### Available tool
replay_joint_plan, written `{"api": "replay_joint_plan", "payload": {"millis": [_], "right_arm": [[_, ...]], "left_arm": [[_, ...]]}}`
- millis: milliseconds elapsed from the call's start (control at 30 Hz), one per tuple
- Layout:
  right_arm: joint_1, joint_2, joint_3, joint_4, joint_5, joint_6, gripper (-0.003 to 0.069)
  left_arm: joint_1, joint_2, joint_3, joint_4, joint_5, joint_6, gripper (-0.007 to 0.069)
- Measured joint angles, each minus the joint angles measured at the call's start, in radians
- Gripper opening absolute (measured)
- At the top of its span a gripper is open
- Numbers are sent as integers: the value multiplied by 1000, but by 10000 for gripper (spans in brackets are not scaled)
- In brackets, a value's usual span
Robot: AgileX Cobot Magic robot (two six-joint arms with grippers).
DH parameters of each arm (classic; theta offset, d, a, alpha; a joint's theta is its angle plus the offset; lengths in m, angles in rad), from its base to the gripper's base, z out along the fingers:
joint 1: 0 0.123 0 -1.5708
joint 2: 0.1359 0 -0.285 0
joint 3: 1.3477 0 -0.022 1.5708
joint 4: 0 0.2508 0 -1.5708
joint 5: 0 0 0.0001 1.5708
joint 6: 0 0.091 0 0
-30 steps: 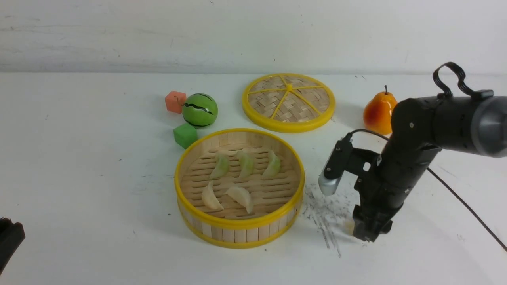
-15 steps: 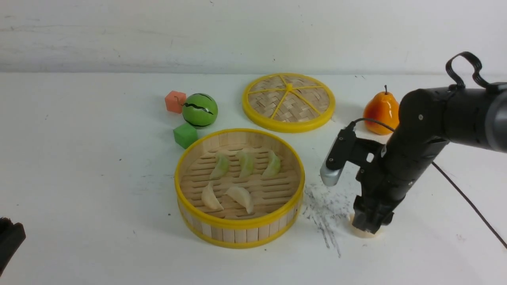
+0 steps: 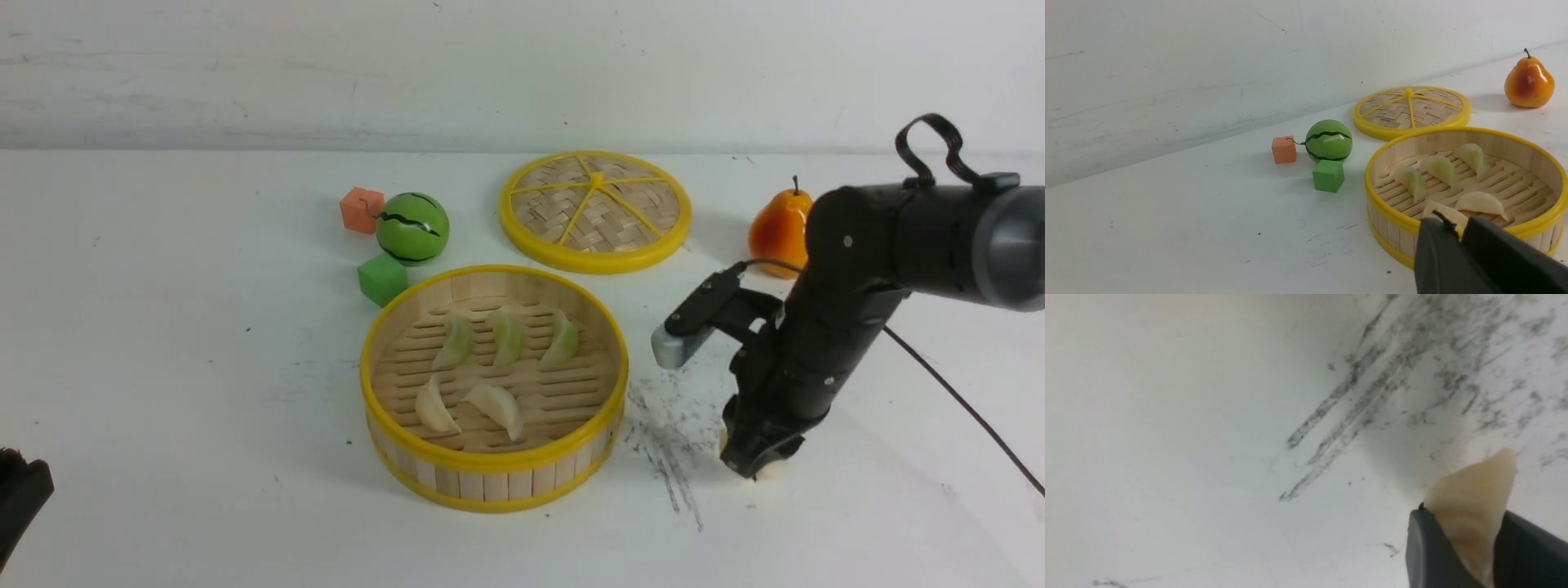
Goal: Put the dumplings into the steamer on the white table.
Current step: 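Place the dumpling in the bamboo steamer basket with the right gripper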
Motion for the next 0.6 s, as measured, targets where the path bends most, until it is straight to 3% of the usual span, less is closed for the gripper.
{"api": "replay_joint_plan", "payload": {"millis": [133, 300, 400, 600], "right_arm": [[0, -42, -105, 52, 60, 53, 176], [4, -58, -214, 279, 60, 72, 176], [35, -50, -220, 441, -13, 48, 176], [114, 45, -227, 533, -127, 9, 176]], "left_arm": [[0, 0, 0, 0, 0, 0, 86], [0, 0, 0, 0, 1, 0, 92], [0, 0, 0, 0, 0, 0, 93], [0, 0, 0, 0, 0, 0, 99]]}}
